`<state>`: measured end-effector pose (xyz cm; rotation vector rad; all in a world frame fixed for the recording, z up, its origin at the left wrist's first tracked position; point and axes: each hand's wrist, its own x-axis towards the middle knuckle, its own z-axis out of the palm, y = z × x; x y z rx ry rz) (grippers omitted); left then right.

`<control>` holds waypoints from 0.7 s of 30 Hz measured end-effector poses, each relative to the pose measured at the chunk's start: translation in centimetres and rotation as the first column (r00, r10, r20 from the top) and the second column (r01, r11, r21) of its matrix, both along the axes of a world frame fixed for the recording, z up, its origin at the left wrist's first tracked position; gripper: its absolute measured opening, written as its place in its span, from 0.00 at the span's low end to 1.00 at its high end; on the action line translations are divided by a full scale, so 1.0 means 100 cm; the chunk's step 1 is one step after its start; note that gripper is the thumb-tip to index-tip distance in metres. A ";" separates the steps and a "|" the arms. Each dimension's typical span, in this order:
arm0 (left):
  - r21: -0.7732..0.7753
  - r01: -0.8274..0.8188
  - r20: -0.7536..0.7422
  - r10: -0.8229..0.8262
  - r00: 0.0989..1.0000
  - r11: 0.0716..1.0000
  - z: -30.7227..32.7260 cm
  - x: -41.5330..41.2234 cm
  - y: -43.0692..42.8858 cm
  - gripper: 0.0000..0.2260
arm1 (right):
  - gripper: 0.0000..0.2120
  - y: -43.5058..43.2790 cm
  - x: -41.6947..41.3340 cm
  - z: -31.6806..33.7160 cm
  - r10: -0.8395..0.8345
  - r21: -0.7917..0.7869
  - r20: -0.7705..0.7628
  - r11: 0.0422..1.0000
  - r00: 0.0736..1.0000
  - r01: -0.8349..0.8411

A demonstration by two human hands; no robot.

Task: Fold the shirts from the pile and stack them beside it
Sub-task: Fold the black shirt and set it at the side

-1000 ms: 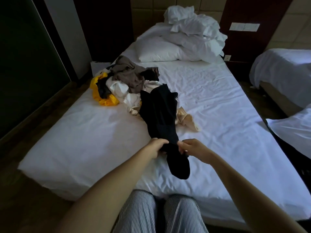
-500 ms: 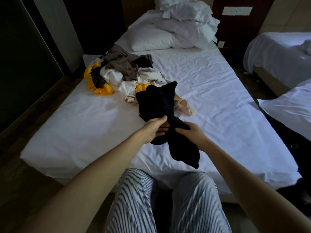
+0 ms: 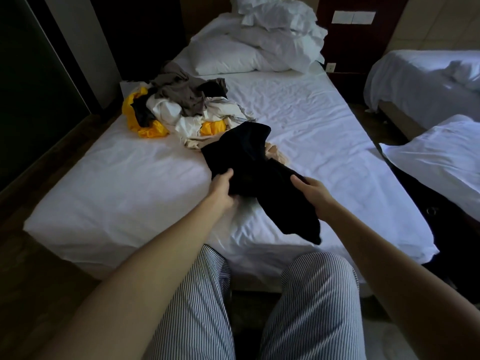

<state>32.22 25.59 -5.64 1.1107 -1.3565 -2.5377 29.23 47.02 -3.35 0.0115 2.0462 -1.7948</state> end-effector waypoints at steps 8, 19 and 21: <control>-0.137 0.026 -0.239 -0.059 0.969 0.990 0.088 -0.003 -0.024 0.18 | 0.12 0.027 -0.029 0.008 -0.163 0.234 -0.303 0.942 0.939 0.239; -0.558 0.364 -0.130 -0.511 0.850 0.746 0.080 0.003 0.057 0.15 | 0.29 -0.020 0.013 0.030 0.381 0.201 -0.412 0.924 0.828 -0.325; -0.527 0.450 -0.096 -0.577 0.811 0.721 0.074 0.003 0.062 0.10 | 0.31 -0.015 0.014 0.016 0.373 0.257 -0.462 0.925 0.805 -0.281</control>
